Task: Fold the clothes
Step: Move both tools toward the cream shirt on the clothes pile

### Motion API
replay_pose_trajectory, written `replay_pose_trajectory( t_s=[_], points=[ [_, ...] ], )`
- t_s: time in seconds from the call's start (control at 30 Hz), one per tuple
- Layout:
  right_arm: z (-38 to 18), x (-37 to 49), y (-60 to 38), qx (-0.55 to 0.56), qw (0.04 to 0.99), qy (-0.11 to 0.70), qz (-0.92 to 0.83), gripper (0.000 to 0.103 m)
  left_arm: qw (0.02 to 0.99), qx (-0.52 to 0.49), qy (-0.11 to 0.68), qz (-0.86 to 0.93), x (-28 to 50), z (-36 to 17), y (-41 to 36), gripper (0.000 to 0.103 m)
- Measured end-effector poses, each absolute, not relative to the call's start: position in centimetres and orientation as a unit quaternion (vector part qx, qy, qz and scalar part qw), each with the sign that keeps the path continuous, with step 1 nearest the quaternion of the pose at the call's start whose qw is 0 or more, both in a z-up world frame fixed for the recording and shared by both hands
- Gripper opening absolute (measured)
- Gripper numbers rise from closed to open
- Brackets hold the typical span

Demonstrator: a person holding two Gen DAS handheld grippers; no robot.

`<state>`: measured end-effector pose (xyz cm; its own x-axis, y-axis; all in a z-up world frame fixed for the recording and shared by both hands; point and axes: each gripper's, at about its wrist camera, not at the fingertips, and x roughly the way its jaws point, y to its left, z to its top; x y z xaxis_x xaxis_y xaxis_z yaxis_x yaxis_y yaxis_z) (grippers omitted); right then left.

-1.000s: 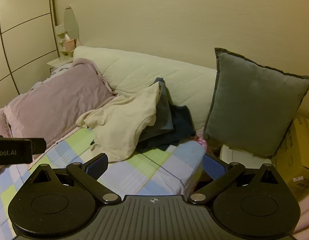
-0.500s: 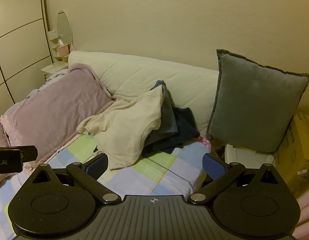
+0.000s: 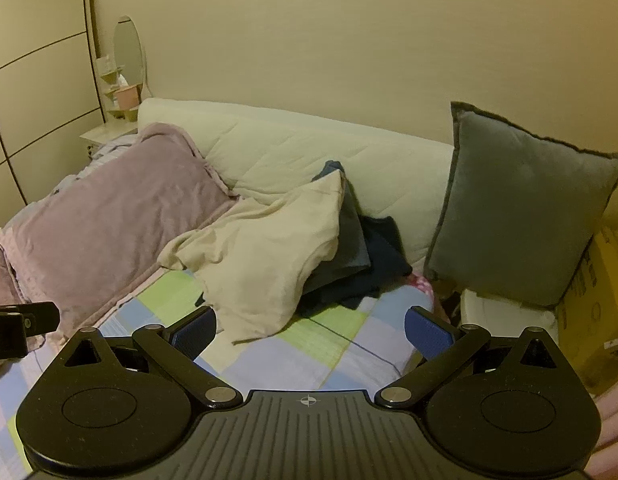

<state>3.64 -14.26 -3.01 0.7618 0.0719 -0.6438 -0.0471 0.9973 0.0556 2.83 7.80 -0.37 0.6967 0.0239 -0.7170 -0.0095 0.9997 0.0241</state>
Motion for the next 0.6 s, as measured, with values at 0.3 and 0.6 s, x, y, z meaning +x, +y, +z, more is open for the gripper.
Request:
replay_pose_trajectory(
  t_s=[0.3, 0.6],
  points=[
    [-3.7, 3.8, -14.4, 0.005, 0.935, 0.355, 0.026, 0.103, 0.914, 0.009, 0.406, -0.001, 4.2, -1.6, 7.1, 0.097],
    [-4.9, 6.7, -16.5, -0.001, 0.929, 0.367, 0.044, 0.103, 0.908, 0.006, 0.419, 0.011, 7.4, -2.7, 5.4, 0.097]
  ],
)
